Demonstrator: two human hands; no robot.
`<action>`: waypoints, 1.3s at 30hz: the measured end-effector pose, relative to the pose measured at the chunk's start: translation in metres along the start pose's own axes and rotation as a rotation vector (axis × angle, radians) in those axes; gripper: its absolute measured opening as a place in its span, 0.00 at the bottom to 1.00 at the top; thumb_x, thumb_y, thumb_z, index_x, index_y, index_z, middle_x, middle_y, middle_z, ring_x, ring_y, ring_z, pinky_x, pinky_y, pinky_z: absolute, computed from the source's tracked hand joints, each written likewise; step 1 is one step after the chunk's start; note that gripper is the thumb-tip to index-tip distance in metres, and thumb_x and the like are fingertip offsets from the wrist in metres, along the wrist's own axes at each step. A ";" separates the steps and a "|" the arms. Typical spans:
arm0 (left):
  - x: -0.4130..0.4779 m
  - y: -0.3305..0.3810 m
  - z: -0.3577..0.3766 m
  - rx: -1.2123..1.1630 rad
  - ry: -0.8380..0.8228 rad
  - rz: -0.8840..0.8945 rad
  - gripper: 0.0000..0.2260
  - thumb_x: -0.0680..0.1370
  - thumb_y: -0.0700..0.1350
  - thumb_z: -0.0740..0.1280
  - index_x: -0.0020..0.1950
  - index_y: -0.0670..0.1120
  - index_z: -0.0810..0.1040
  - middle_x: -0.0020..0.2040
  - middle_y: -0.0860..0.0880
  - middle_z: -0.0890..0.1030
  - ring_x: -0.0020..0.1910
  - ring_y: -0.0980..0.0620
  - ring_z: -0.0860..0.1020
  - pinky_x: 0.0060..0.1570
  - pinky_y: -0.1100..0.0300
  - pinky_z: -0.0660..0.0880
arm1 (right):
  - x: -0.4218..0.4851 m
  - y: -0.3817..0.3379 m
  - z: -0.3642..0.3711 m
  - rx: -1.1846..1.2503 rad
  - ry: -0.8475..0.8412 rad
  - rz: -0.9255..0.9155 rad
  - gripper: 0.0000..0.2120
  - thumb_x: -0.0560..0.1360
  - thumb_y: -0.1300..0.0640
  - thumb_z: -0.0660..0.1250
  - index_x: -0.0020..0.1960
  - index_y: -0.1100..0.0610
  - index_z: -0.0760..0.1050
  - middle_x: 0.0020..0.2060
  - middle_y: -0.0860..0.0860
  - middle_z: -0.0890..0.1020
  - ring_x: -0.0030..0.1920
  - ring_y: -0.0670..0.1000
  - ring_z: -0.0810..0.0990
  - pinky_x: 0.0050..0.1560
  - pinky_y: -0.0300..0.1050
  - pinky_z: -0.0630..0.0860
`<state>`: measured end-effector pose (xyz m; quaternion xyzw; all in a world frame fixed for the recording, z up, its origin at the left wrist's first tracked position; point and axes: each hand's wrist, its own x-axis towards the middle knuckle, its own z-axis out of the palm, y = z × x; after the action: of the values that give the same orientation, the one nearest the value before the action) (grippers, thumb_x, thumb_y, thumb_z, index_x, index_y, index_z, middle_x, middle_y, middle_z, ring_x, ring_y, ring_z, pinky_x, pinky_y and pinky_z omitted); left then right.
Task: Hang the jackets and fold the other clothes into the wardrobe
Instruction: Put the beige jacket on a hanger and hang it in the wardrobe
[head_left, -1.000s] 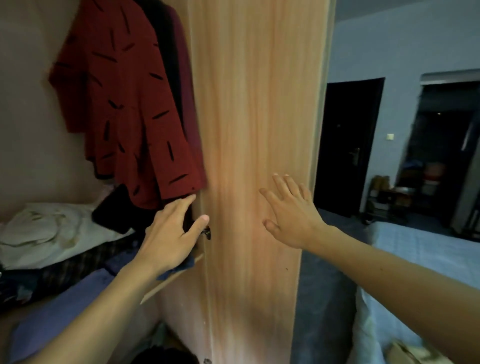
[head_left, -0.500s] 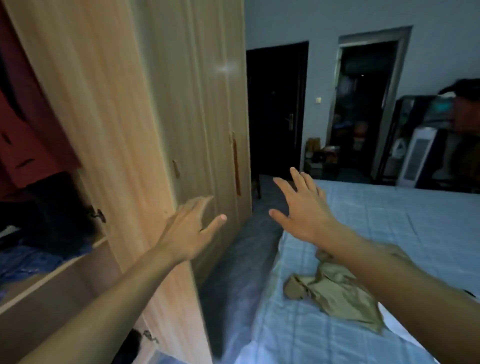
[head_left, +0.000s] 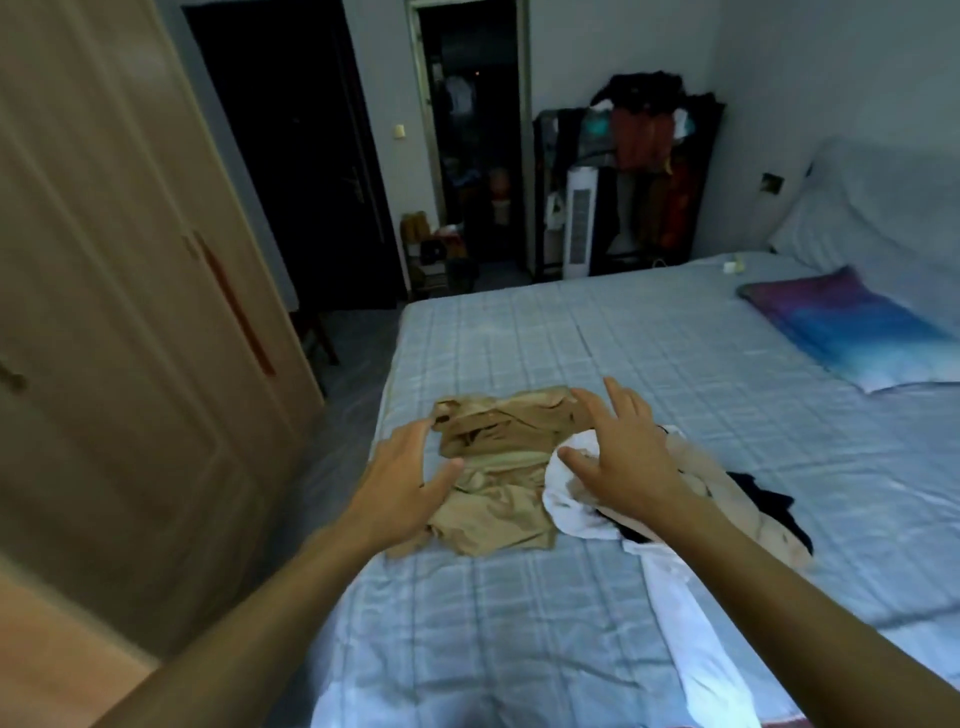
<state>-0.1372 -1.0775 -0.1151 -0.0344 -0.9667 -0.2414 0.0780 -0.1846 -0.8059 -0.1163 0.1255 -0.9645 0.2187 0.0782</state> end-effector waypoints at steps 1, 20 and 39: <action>0.009 -0.001 0.008 -0.017 -0.012 0.001 0.29 0.80 0.61 0.62 0.76 0.48 0.63 0.74 0.46 0.68 0.72 0.46 0.66 0.66 0.56 0.62 | 0.002 0.008 0.000 -0.011 0.002 0.013 0.35 0.76 0.41 0.66 0.78 0.48 0.56 0.79 0.58 0.53 0.77 0.61 0.52 0.72 0.59 0.60; 0.216 -0.165 0.024 -0.286 0.064 -0.222 0.29 0.80 0.60 0.62 0.75 0.46 0.66 0.74 0.44 0.69 0.72 0.45 0.68 0.68 0.52 0.66 | 0.205 -0.041 0.107 -0.137 -0.137 0.011 0.34 0.77 0.44 0.65 0.78 0.51 0.57 0.78 0.59 0.56 0.78 0.59 0.54 0.73 0.55 0.57; 0.293 -0.205 0.119 -0.269 -0.145 -0.315 0.24 0.80 0.55 0.65 0.73 0.45 0.68 0.71 0.44 0.72 0.69 0.44 0.71 0.65 0.52 0.67 | 0.287 0.006 0.211 -0.129 -0.406 -0.057 0.31 0.75 0.45 0.66 0.75 0.52 0.61 0.76 0.54 0.58 0.74 0.58 0.58 0.68 0.53 0.64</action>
<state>-0.4631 -1.1942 -0.2642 0.0896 -0.9224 -0.3741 -0.0354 -0.4809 -0.9536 -0.2481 0.1891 -0.9685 0.1246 -0.1037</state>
